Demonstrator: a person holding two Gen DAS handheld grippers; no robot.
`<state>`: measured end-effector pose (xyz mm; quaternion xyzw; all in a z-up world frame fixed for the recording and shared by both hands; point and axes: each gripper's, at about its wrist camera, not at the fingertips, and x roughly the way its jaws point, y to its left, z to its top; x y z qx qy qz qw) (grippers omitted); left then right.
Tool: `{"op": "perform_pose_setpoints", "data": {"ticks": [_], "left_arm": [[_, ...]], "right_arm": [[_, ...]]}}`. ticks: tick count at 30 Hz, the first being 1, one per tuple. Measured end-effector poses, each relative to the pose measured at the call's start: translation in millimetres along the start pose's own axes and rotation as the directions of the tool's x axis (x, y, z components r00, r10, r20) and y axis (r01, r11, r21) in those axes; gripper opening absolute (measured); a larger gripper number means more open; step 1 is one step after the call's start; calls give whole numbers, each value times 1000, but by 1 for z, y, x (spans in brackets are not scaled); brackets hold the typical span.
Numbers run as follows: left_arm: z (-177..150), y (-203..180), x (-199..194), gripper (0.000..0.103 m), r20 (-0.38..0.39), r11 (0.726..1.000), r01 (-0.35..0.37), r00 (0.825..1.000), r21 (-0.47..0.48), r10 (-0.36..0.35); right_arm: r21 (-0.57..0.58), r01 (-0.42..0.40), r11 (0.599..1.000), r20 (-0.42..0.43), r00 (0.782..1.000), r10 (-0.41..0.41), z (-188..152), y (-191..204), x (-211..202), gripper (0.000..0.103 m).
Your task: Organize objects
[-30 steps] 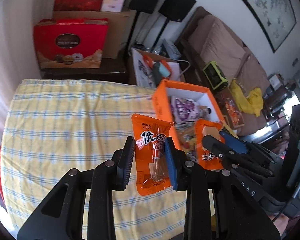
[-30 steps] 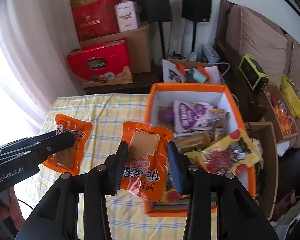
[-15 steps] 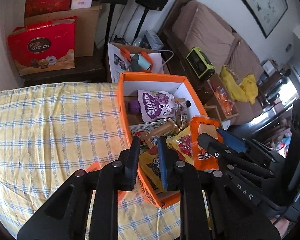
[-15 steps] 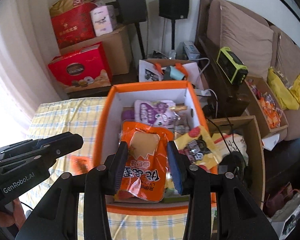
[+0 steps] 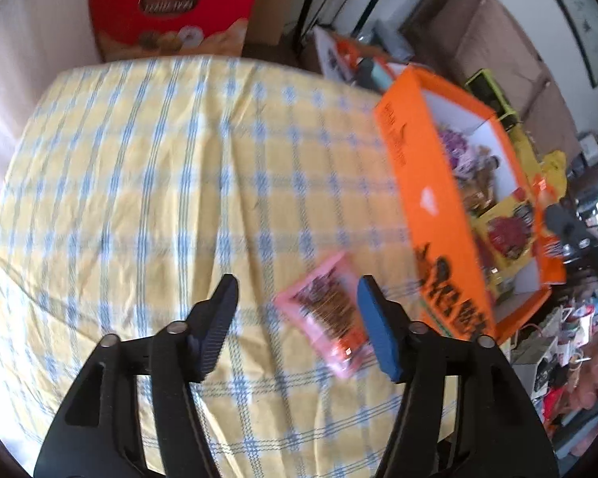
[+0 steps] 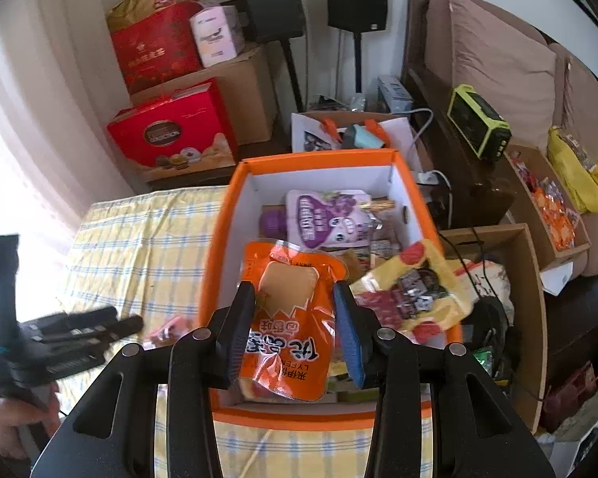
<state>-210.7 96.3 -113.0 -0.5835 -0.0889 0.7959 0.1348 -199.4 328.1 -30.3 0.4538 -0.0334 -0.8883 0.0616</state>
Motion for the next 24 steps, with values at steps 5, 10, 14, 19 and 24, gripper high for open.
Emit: {"op": "perform_pose_setpoints", "data": {"ticks": [5, 10, 14, 19, 24], "left_arm": [[-19, -7, 16, 62, -31, 1000, 8, 999, 3, -8], [-24, -18, 21, 78, -21, 1000, -10, 1000, 7, 10], [-26, -28, 25, 78, 1, 998, -55, 998, 25, 55], [-33, -36, 27, 71, 55, 991, -114, 992, 71, 110], [-33, -41, 26, 32, 65, 983, -122, 991, 137, 114]], "right_arm": [[-21, -9, 1000, 5, 1000, 9, -3, 15, -1, 40], [-31, -8, 999, 3, 1000, 9, -6, 22, -1, 40], [-33, -9, 999, 3, 1000, 9, -7, 23, -1, 40], [-30, -11, 999, 2, 1000, 11, -9, 24, -2, 40], [-33, -12, 999, 0, 1000, 12, -10, 26, -1, 40]]}}
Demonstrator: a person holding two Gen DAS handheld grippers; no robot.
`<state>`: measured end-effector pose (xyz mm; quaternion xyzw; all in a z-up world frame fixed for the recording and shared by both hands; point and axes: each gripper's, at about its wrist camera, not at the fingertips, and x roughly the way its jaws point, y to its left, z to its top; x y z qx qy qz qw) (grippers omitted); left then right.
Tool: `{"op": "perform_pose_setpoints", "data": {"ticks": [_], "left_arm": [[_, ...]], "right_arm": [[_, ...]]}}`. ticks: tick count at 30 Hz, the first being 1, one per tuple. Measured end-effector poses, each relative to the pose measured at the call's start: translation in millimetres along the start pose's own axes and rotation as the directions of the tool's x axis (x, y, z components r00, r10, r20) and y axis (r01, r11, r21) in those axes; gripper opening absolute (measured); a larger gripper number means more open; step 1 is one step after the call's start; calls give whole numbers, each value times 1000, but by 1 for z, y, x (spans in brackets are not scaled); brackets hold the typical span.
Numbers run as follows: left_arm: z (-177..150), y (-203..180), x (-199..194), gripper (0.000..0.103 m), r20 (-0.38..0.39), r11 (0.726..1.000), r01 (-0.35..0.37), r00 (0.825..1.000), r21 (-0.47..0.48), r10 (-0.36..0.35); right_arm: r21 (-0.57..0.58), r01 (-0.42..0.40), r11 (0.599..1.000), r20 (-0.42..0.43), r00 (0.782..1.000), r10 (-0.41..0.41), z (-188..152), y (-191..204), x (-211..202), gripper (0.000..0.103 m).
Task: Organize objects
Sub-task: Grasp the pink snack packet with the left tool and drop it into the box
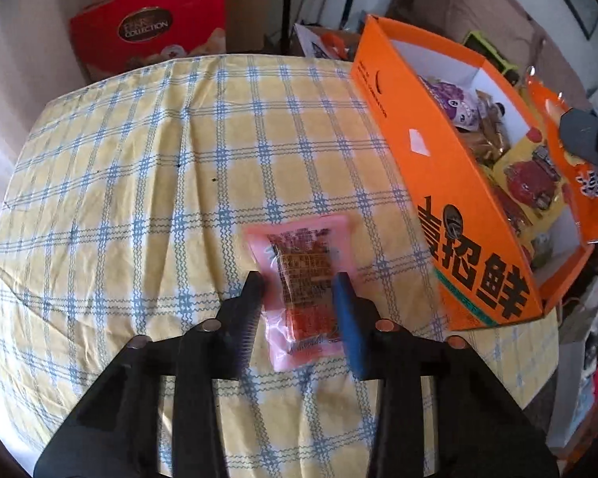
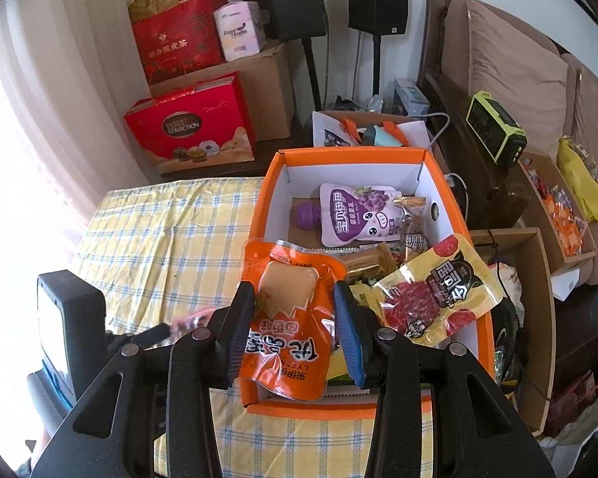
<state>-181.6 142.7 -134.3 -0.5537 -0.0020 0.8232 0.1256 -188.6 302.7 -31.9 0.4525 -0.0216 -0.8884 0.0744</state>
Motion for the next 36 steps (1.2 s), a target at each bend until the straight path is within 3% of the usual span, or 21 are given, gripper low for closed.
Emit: {"op": "perform_pose_setpoints", "data": {"ticks": [5, 18, 36], "left_arm": [[3, 9, -12, 22, 18, 1000, 20, 1000, 8, -20], [51, -5, -86, 21, 149, 996, 77, 985, 43, -82], [80, -74, -85, 22, 155, 987, 134, 977, 89, -146]], "right_arm": [[-3, -3, 1000, 3, 1000, 3, -1, 4, -1, 40], [5, 17, 1000, 19, 1000, -17, 7, -9, -11, 40], [36, 69, 997, 31, 997, -70, 9, -49, -22, 40]]}}
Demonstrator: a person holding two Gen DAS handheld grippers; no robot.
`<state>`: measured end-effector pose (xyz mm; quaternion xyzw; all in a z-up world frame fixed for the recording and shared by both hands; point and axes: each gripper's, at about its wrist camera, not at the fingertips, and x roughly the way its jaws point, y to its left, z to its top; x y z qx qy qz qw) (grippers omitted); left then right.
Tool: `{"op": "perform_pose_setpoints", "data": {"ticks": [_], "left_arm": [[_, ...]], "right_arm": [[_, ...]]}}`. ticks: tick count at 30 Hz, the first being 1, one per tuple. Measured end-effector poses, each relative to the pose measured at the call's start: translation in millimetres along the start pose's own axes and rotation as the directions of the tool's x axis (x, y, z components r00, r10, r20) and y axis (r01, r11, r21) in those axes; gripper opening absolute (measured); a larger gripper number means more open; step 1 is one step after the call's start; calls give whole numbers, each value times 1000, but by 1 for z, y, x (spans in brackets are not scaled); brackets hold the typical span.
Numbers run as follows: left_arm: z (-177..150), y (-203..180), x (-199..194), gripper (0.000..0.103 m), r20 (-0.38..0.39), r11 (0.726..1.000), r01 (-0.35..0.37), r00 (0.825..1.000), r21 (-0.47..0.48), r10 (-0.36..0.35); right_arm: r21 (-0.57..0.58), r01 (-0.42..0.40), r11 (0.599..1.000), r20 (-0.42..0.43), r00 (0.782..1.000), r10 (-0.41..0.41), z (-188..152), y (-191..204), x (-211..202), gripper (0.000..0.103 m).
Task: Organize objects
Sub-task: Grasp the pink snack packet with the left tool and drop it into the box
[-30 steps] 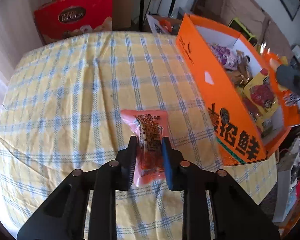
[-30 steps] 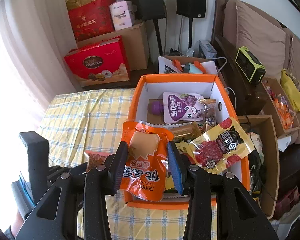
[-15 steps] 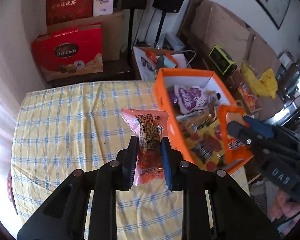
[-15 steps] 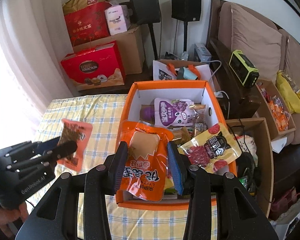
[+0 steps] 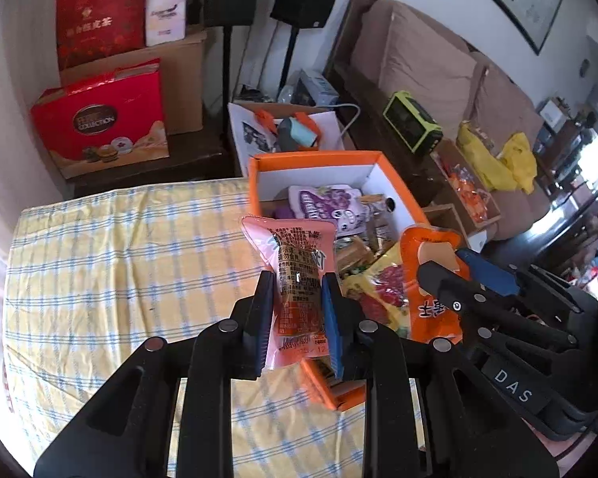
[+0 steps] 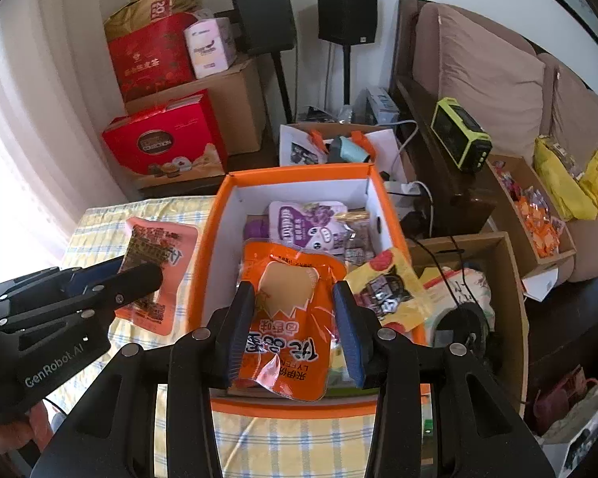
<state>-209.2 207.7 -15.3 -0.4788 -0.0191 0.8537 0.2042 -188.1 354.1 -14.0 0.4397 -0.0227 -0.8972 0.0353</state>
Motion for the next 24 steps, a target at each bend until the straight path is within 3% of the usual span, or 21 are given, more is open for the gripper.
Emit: {"op": "perform_pose_setpoints", "data": {"ticks": [5, 11, 18, 21, 24], "left_arm": [[1, -11, 16, 24, -18, 1000, 15, 1000, -6, -15], [-2, -9, 37, 39, -41, 998, 33, 999, -51, -35], [0, 4, 26, 53, -12, 998, -11, 1000, -56, 10], [-1, 13, 13, 72, 23, 998, -31, 999, -60, 32], [-4, 23, 0, 81, 51, 996, -62, 997, -58, 65]], "right_arm": [[8, 9, 1000, -6, 1000, -9, 1, -12, 4, 41], [22, 17, 1000, -19, 1000, -16, -1, -22, 18, 48], [34, 30, 999, -10, 1000, -29, -5, -30, 21, 56], [32, 24, 999, 12, 1000, -25, -6, -27, 15, 59], [18, 30, 999, 39, 999, -31, -7, -21, 8, 67]]}}
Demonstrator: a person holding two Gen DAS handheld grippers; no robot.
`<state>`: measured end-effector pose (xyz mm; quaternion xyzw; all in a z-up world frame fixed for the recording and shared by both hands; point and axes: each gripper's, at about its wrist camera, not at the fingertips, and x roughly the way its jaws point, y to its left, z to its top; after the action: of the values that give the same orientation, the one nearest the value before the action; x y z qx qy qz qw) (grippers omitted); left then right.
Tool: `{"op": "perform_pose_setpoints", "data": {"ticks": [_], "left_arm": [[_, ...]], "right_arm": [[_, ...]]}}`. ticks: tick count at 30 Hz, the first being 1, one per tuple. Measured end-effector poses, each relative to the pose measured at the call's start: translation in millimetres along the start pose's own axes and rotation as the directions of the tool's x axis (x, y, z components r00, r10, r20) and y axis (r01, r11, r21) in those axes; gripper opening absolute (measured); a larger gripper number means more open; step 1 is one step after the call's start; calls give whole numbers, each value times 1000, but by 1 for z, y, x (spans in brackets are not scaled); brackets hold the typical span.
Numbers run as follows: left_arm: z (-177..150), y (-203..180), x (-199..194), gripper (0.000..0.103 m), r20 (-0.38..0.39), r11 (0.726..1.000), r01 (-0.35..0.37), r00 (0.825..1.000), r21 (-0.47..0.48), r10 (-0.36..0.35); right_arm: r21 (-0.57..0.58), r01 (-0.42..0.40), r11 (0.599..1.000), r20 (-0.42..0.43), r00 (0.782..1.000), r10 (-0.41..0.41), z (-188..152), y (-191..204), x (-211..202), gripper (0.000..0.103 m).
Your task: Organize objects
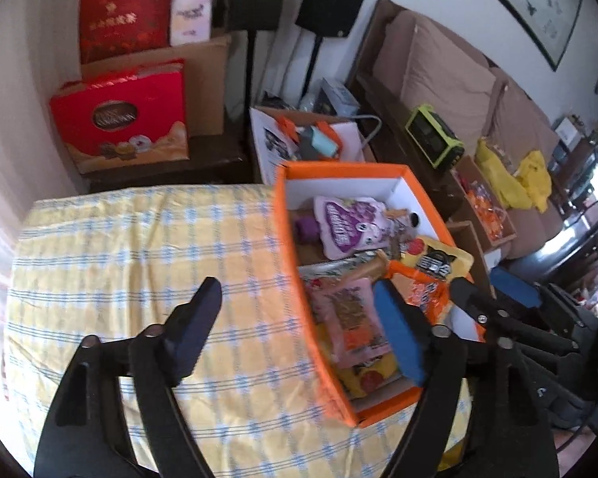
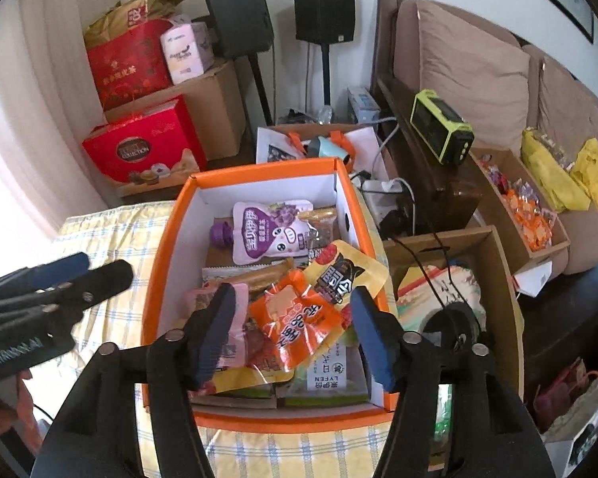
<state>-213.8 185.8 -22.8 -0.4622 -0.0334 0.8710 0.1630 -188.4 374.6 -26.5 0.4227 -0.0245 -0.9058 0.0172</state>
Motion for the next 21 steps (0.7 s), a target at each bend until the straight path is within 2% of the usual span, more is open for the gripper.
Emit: {"op": "perform_pose_setpoints", "data": {"ticks": [7, 12, 15, 21], "left_arm": [[-10, 27, -26, 103, 58, 1000, -15, 998, -21, 16], [-21, 39, -43, 103, 70, 999, -50, 996, -15, 51], [-30, 44, -50, 103, 72, 995, -97, 993, -4, 97], [-57, 59, -68, 103, 99, 987, -155, 982, -34, 158]], "right_arm": [[-28, 3, 1000, 37, 999, -1, -4, 16, -14, 84], [-27, -17, 1000, 51, 999, 18, -10, 25, -21, 94], [-24, -27, 999, 64, 998, 29, -16, 31, -27, 103], [-28, -36, 999, 93, 995, 39, -31, 44, -43, 103]]}}
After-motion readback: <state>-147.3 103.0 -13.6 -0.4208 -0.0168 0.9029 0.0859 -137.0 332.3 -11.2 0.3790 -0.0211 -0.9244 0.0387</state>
